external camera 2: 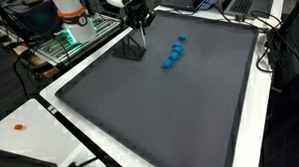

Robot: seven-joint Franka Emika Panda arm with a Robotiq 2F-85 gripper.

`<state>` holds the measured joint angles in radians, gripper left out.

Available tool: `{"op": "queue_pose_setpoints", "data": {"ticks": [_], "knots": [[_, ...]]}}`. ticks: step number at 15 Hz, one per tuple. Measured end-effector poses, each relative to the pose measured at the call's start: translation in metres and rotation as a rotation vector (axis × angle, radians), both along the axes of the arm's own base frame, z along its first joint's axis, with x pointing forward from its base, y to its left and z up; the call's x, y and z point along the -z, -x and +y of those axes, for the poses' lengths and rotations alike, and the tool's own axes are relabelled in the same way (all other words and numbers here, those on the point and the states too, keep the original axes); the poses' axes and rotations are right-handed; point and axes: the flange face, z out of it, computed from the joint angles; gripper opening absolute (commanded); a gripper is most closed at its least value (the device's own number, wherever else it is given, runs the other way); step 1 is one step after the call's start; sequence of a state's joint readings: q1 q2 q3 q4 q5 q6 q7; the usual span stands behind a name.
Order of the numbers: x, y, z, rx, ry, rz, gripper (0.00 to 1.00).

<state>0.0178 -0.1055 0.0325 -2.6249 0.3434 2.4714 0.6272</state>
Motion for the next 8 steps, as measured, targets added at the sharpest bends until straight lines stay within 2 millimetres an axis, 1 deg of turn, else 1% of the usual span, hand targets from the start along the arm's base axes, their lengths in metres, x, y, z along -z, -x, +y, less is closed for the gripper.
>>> {"op": "queue_pose_setpoints", "data": {"ticks": [3, 8], "knots": [[0.010, 0.008, -0.006, 0.047, 0.013, 0.000, 0.01], [0.019, 0.016, -0.013, 0.112, 0.026, -0.003, 0.01]]}}
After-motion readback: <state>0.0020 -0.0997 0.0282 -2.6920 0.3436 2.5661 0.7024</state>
